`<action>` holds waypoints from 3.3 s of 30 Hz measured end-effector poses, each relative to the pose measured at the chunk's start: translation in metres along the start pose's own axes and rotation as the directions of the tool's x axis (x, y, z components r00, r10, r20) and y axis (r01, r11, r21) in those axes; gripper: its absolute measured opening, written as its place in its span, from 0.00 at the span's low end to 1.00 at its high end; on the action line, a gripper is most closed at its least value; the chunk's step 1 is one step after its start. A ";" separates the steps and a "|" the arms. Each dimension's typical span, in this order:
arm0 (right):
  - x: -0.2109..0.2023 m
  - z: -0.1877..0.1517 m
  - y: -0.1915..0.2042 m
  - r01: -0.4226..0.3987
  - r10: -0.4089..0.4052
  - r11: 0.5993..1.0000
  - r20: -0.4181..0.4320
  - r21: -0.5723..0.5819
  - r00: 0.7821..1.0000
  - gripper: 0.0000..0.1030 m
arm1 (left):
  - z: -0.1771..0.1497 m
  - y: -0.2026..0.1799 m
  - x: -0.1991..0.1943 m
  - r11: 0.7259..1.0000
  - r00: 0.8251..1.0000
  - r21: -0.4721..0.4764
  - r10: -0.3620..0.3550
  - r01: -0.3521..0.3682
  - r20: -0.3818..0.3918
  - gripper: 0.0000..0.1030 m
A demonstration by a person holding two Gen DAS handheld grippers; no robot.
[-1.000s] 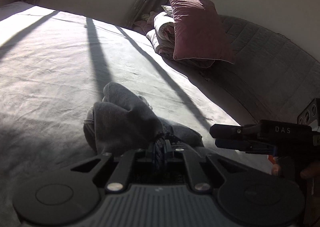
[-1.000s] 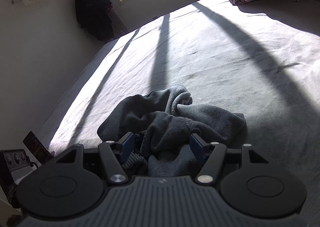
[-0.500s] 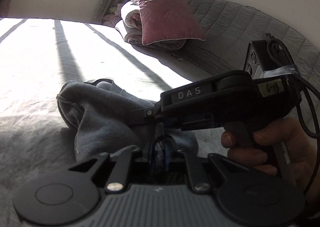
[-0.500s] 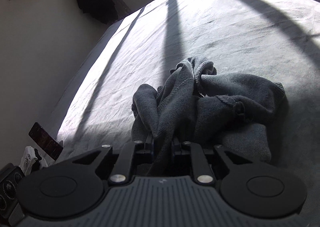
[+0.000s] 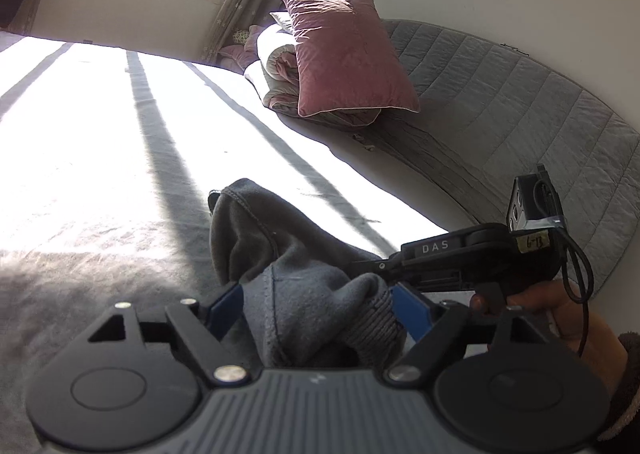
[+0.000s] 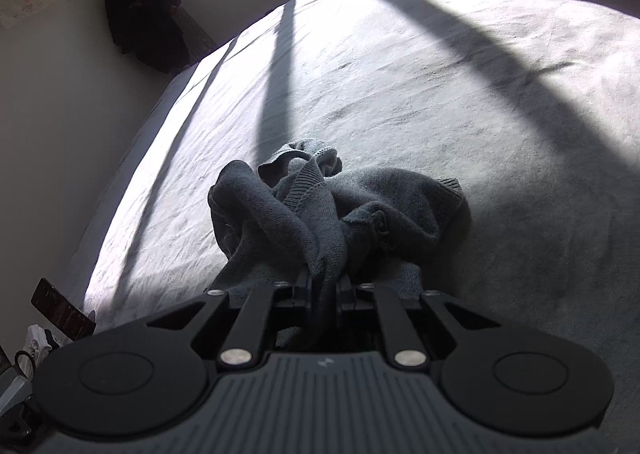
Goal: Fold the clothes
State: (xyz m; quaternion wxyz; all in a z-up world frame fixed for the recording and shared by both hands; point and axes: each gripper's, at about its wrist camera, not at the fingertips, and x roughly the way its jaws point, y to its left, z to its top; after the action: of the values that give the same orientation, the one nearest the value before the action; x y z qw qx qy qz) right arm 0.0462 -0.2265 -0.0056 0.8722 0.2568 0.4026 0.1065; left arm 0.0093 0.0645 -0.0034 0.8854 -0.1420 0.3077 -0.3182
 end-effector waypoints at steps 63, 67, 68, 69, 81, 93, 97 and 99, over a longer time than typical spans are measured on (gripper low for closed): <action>0.102 -0.091 0.207 -0.049 0.060 0.809 0.000 -0.586 0.998 0.58 | 0.066 0.190 -0.092 0.641 0.596 -0.486 0.757 -0.595 0.268 0.04; 0.103 -0.083 0.203 -0.014 0.031 0.801 0.019 -0.599 0.999 0.58 | 0.066 0.208 -0.092 0.568 0.553 -0.502 0.809 -0.652 0.197 0.04; 0.103 -0.078 0.200 0.005 0.014 0.800 0.028 -0.600 1.000 0.58 | 0.066 0.209 -0.091 0.561 0.552 -0.499 0.813 -0.660 0.184 0.01; 0.103 -0.073 0.195 0.027 -0.005 0.801 0.038 -0.598 0.999 0.58 | 0.065 0.210 -0.091 0.566 0.561 -0.503 0.808 -0.654 0.180 0.01; 0.079 -0.010 0.130 0.233 -0.166 0.840 0.176 -0.491 0.970 0.60 | 0.057 0.198 -0.077 0.665 0.712 -0.491 0.692 -0.563 0.121 0.49; 0.151 0.060 0.113 0.282 -0.237 0.808 0.153 -0.517 0.959 0.60 | 0.060 0.206 -0.055 0.669 0.713 -0.395 0.699 -0.630 0.046 0.50; 0.175 0.072 0.113 0.260 -0.236 0.765 0.119 -0.589 0.964 0.60 | 0.085 0.208 -0.035 0.747 0.766 -0.222 0.643 -0.626 0.003 0.49; 0.186 0.074 0.111 0.250 -0.239 0.741 0.103 -0.623 0.965 0.60 | 0.100 0.206 -0.019 0.808 0.812 -0.090 0.584 -0.582 -0.008 0.49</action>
State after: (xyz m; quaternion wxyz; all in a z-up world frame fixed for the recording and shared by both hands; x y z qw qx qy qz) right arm 0.2262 -0.0866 -0.0261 0.9169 -0.1047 0.3667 0.1178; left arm 0.1599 0.2380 -0.0096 0.9361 -0.0832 0.3413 -0.0162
